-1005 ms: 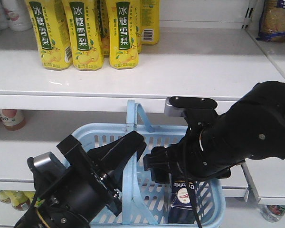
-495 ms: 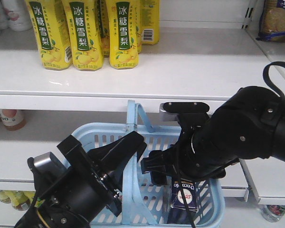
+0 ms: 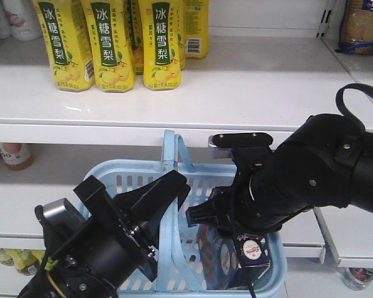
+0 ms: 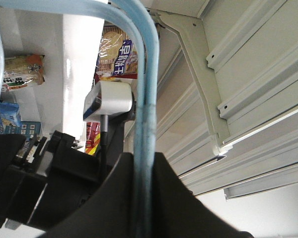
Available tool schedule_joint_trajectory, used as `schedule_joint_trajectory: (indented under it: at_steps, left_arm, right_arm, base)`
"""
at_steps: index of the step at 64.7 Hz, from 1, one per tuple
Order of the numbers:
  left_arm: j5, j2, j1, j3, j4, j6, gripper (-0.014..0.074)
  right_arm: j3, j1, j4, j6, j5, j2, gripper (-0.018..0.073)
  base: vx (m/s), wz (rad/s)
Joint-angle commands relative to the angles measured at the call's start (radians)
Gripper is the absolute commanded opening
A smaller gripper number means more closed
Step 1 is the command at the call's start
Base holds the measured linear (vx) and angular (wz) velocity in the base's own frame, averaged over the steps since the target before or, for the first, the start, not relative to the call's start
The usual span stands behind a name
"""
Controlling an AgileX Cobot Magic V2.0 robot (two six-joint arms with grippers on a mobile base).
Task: Left arm holds basket, right arm returns cookies
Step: 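Lower the right gripper into the basket and grasp the dark blue box, then lift the dark blue box out of the basket with the right gripper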
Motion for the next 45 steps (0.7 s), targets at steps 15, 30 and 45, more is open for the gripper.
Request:
schedule_joint_trajectory:
  at_steps: [15,30,45]
  left_arm:
    - [-0.249,-0.034,-0.003,-0.025,0.034,-0.004,-0.0003]
    - [-0.249,-0.034,-0.003,-0.025,0.034,-0.004,-0.0003]
    - [-0.249,-0.034,-0.003,-0.025,0.034,-0.004,-0.0003]
  right_arm:
    - [-0.028,-0.001,-0.02,-0.014,-0.038,-0.031,-0.0012]
    - [-0.03,-0.001,-0.02,-0.014,-0.037,-0.066,-0.0011]
    - [-0.031,-0.001,-0.008,-0.013,-0.038,-0.129,-0.0011]
  base:
    - [0.0,0.0]
    - [0.0,0.0]
    - [0.0,0.0]
